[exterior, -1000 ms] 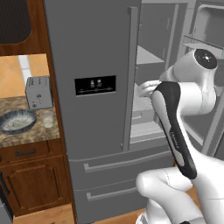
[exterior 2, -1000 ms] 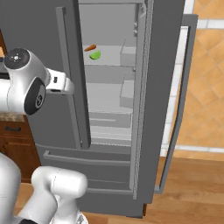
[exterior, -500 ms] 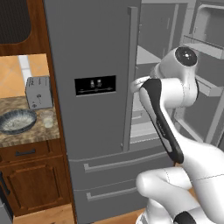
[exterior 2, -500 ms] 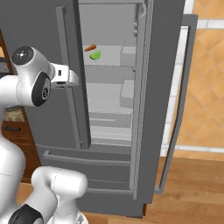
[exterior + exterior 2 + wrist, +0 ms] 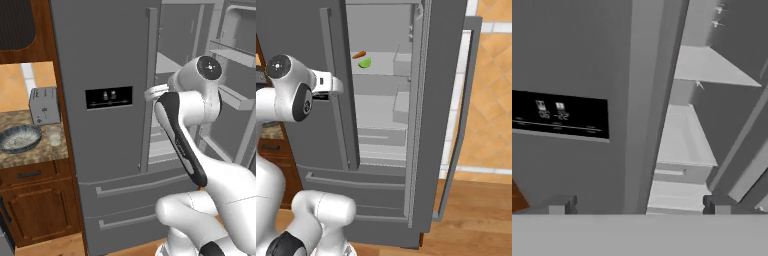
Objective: Grab a lemon wedge from the fridge and one ice cube from the ice bowl, and put them in the glass of lemonade.
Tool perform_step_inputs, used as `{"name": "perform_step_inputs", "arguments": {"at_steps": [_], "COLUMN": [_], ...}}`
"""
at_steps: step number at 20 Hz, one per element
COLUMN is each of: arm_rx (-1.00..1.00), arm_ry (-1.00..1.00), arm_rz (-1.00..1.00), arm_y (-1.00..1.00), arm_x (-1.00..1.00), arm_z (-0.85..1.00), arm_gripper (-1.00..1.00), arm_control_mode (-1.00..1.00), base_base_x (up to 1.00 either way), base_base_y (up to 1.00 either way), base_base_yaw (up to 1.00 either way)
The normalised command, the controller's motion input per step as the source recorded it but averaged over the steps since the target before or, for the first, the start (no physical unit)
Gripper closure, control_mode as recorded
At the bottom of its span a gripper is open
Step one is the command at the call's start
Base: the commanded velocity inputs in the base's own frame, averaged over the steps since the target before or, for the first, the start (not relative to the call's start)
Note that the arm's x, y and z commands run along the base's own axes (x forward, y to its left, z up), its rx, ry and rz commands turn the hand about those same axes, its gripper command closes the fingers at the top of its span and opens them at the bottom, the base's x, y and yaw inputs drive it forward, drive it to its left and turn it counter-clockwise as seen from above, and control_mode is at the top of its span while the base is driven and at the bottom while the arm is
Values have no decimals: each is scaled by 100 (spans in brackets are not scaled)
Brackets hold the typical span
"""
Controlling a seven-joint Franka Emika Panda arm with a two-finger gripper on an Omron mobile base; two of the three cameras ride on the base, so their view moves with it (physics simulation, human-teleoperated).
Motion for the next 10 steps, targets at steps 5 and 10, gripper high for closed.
{"name": "perform_step_inputs", "arguments": {"at_steps": [5,10], "arm_rx": [18,20], "arm_ry": [-19,2], "arm_rz": [0,0], "arm_y": [7,0], "arm_x": [0,40], "arm_z": [1,4], "arm_gripper": [-100,-100], "arm_control_mode": [-100,-100], "base_base_x": [0,0], "base_base_y": [0,0], "base_base_yaw": [0,0]}}
